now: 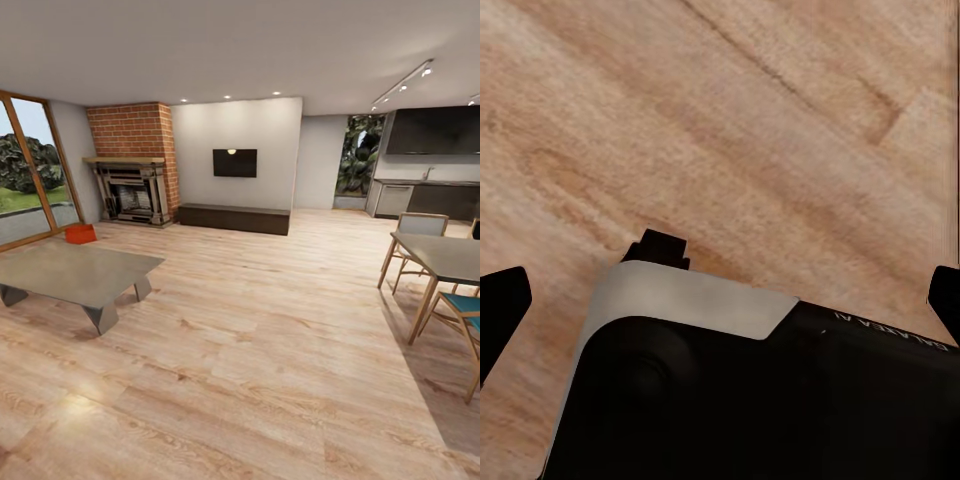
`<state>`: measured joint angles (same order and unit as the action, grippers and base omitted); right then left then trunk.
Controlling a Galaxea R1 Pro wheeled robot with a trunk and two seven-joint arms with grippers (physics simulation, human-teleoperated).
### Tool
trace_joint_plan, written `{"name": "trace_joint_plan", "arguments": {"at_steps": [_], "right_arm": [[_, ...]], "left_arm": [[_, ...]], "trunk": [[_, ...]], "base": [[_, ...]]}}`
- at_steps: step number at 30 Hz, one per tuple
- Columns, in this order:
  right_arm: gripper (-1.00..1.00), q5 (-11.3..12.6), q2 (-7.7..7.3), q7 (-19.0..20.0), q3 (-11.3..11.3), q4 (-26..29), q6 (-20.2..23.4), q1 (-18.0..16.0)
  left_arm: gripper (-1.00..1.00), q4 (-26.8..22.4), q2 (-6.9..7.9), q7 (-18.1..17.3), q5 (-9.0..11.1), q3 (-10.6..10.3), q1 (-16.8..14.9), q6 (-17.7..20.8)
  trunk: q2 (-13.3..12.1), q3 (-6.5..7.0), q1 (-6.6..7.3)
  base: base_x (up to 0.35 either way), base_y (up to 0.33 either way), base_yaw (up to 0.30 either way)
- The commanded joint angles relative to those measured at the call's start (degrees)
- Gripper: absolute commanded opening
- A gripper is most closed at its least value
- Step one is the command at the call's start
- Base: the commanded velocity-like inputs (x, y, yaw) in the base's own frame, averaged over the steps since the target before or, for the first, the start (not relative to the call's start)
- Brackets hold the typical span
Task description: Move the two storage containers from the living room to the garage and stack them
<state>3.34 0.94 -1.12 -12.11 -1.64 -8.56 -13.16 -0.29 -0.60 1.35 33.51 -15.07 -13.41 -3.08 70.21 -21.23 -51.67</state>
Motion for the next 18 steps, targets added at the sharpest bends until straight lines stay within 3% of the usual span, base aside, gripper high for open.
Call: {"name": "trace_joint_plan", "arguments": {"at_steps": [1,18], "right_arm": [[1.00,0.3,0.03,-0.1,-0.5,-0.2,-0.3,-0.1],[1.00,0.3,-0.05,-0.1,-0.5,-0.2,-0.1,-0.1]], "left_arm": [[1.00,0.0,-0.02,0.1,0.4,-0.5,0.0,-0.2],[1.00,0.0,-0.02,0.1,0.4,-0.5,0.0,-0.2]], "trunk": [[0.0,-0.06,-0.03],[0.0,-0.06,-0.03]], "base": [[0.321,0.000,-0.002],[0.321,0.000,0.000]]}}
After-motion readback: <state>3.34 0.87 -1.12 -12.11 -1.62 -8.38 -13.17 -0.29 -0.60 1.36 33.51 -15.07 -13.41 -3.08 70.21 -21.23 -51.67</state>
